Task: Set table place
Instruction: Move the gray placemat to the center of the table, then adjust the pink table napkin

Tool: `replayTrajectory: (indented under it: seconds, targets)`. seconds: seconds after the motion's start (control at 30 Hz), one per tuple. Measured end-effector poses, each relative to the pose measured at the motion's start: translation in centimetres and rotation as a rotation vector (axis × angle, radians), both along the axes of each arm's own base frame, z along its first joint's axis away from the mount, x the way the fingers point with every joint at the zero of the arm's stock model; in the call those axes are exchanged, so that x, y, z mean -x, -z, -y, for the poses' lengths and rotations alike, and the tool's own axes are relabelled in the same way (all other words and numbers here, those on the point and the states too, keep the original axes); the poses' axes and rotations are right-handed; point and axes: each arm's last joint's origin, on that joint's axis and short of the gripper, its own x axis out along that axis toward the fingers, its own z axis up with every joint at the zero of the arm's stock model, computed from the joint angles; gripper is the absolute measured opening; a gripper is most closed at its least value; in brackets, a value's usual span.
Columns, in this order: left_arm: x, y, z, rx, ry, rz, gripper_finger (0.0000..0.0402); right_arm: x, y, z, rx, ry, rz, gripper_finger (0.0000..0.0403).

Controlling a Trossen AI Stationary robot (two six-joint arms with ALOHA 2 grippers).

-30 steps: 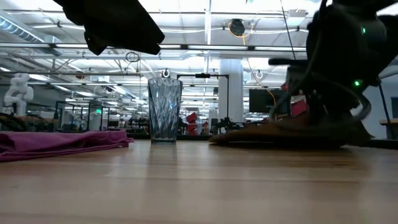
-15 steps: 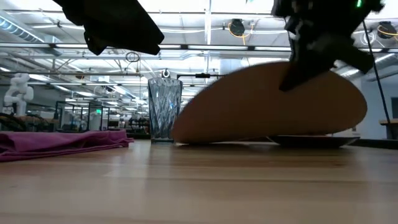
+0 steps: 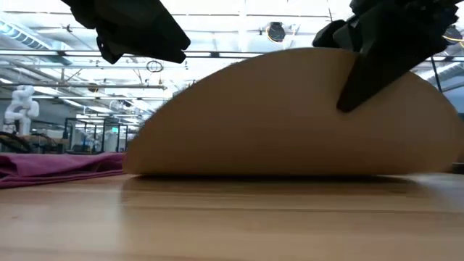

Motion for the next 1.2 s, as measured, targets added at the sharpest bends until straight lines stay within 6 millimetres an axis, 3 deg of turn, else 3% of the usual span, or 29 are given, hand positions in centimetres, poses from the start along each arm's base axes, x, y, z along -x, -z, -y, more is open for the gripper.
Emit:
replayTrajectory:
  seconds: [0.23,0.47,0.93,1.2]
  targets:
    - [0.0,0.0,0.0,0.000,0.000,-0.001,0.0116,-1.1,1.4,-1.1,-0.101,-0.112,-0.003,0.0000]
    - [0.0,0.0,0.0,0.000,0.000,-0.001,0.0116,-1.7,1.2,-1.6,-0.160,-0.153,0.049,0.0009]
    - [0.1,0.0,0.1,0.001,0.005,-0.001,0.0116,-1.8,1.1,-2.0,-0.263,-0.150,0.038,0.0163]
    - [0.1,0.0,0.1,0.001,0.005,-0.001,0.0116,-1.1,1.1,-2.9,-0.292,-0.166,0.019,0.0208]
